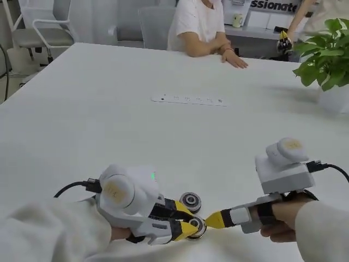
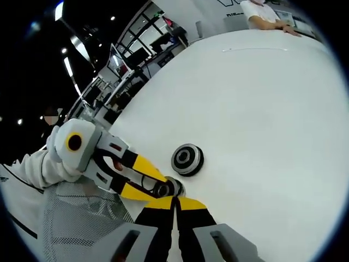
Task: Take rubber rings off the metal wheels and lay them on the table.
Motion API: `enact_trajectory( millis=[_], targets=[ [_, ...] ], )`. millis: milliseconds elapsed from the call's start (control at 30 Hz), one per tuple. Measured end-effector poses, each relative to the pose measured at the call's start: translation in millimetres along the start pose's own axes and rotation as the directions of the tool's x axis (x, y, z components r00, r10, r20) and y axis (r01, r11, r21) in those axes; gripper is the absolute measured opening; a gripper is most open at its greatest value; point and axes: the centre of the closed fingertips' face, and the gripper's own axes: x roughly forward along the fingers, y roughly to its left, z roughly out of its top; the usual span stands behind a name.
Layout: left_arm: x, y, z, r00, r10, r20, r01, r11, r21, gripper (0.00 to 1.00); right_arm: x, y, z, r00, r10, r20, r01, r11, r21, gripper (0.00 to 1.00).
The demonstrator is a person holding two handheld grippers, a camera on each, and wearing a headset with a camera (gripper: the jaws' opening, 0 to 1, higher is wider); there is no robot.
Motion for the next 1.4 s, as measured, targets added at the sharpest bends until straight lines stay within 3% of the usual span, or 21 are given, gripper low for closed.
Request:
enact_trajectory(
  millis=[167,1067,1267,1367,1400],
  targets=[
    [-0.3,1.0,0.0,1.0,0.007,-0.002,-0.007,1.0,-0.001,0.08,0.5,1.5,2.1,0.9998,0.013,0.016,-0.014,0.999,0.031,0.0],
    [-0.5,2.5,0.4,0.9999,0.013,-0.002,-0.013,1.0,-0.003,0.08,3.1,12.6,3.5,0.9992,0.039,0.005,-0.039,0.999,-0.035,0.0],
    [-0.3,2.4,0.4,0.9999,0.014,-0.001,-0.014,1.0,-0.004,0.08,4.8,21.0,6.4,0.9971,0.074,0.018,-0.073,0.997,-0.039,0.0],
    [-0.1,2.3,0.6,0.9999,0.016,0.0,-0.016,1.0,-0.005,0.08,5.5,17.5,5.8,0.9993,0.037,0.002,-0.036,0.997,-0.075,0.0],
    [-0.1,2.2,0.7,0.9999,0.017,0.001,-0.017,1.0,-0.006,0.08,5.7,20.6,6.6,0.9988,0.048,0.01,-0.048,0.996,-0.077,0.0]
  ],
)
